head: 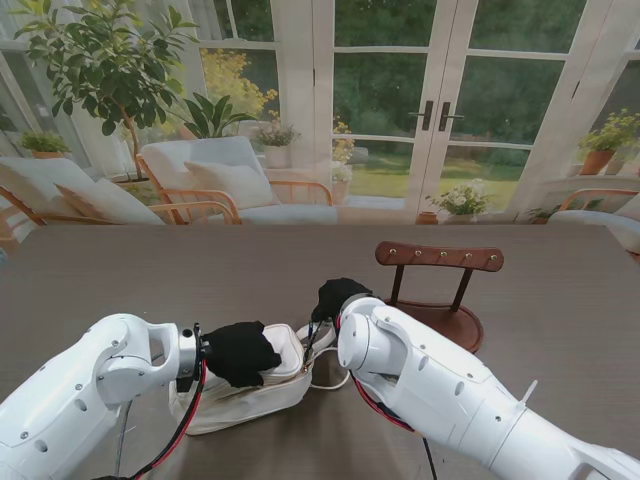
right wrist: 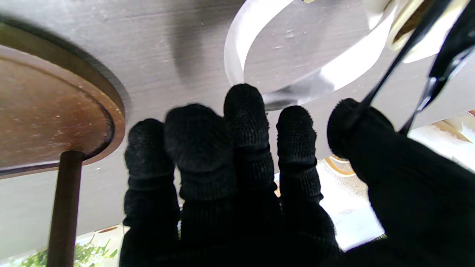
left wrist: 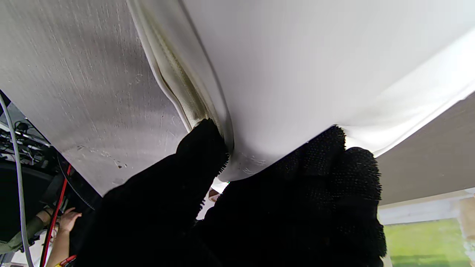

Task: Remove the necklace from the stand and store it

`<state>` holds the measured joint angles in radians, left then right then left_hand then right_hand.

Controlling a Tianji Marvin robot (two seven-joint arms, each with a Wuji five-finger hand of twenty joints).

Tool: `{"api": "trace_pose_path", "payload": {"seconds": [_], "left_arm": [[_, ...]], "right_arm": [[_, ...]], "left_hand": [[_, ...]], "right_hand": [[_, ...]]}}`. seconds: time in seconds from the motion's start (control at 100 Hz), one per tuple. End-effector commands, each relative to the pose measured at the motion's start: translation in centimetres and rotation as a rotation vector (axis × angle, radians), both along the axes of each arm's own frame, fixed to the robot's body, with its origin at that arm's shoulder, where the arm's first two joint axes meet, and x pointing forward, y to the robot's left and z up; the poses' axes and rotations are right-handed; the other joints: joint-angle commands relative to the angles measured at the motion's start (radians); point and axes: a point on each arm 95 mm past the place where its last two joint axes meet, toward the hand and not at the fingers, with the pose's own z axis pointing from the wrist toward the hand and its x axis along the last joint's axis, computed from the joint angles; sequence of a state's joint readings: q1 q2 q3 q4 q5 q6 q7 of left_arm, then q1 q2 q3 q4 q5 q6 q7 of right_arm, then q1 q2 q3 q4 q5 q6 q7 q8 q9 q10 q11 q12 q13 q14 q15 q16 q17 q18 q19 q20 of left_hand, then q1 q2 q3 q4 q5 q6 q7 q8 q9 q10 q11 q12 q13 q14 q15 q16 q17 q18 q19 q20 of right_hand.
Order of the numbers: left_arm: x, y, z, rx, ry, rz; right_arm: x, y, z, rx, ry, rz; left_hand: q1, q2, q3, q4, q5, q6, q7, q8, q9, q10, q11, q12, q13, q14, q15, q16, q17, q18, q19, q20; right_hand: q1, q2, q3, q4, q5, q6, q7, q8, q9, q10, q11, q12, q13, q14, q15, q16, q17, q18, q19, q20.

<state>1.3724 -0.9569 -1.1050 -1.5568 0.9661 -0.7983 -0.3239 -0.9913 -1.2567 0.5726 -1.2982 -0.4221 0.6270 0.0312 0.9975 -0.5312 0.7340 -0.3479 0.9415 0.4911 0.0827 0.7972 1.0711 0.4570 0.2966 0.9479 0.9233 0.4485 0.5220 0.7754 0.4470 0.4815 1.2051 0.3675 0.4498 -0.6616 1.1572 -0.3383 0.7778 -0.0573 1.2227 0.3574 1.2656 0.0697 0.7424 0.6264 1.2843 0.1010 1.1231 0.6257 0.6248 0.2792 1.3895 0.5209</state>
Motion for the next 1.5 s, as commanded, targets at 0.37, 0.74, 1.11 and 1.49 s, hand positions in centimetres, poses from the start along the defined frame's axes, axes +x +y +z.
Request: {"api": "trace_pose_path", "payload": {"seconds": [0.37, 0.74, 1.11, 1.49], "left_arm": [[-2.7, 1.6, -6.2, 0.156, 0.186, -0.032], [-2.8, 1.3, -6.3, 0.164, 0.203, -0.044], [-2.9, 1.2, -6.5, 0.173, 0.212, -0.046], [-2.8, 2.2, -4.2, 0.109, 0.006, -0.038]], "right_arm": [[1.6, 0.1, 1.7, -0.028, -0.044, -0.002], [2.5, 0.9, 2.4, -0.041, -0.058, -0.014], [2.8, 1.4, 2.7, -0.045, -0.046, -0.010], [1.0, 0.2, 0.4, -0.005, 0.029, 0.025]], "left_hand": [[0.259, -0.005, 0.204, 0.118, 0.344, -0.515, 1.337, 0.114, 0.184, -0.403, 0.335, 0.059, 0.065, -0.212, 0.042, -0.016, -0.014, -0.198, -0.072, -0.071], [0.261, -0.007, 0.202, 0.117, 0.344, -0.516, 1.341, 0.116, 0.184, -0.403, 0.335, 0.061, 0.066, -0.216, 0.041, -0.014, -0.016, -0.202, -0.072, -0.073], [0.263, -0.007, 0.201, 0.116, 0.344, -0.515, 1.343, 0.117, 0.184, -0.403, 0.335, 0.062, 0.062, -0.215, 0.040, -0.014, -0.022, -0.203, -0.071, -0.074], [0.038, -0.050, 0.216, 0.145, 0.049, -0.511, 0.311, -0.402, 0.016, -0.332, -0.061, -0.054, -0.158, -0.195, -0.115, -0.229, -0.195, -0.203, -0.236, 0.137]], "right_hand": [[0.045, 0.162, -0.043, 0.024, -0.023, -0.087, -0.013, 0.000, 0.038, -0.022, -0.011, 0.016, 0.030, -0.039, 0.003, -0.002, 0.263, -0.021, 0.056, -0.008], [0.042, 0.166, -0.054, 0.022, -0.021, -0.105, -0.024, -0.005, 0.042, -0.023, -0.012, 0.016, 0.030, -0.038, 0.004, -0.001, 0.260, -0.021, 0.057, -0.006], [0.045, 0.165, -0.055, 0.025, -0.017, -0.099, -0.026, -0.005, 0.044, -0.025, -0.013, 0.016, 0.030, -0.039, 0.004, -0.001, 0.259, -0.024, 0.059, -0.004], [0.046, 0.165, -0.050, 0.026, -0.017, -0.085, -0.019, 0.005, 0.042, -0.028, -0.013, 0.018, 0.030, -0.044, 0.002, -0.002, 0.259, -0.030, 0.061, -0.003]]}}
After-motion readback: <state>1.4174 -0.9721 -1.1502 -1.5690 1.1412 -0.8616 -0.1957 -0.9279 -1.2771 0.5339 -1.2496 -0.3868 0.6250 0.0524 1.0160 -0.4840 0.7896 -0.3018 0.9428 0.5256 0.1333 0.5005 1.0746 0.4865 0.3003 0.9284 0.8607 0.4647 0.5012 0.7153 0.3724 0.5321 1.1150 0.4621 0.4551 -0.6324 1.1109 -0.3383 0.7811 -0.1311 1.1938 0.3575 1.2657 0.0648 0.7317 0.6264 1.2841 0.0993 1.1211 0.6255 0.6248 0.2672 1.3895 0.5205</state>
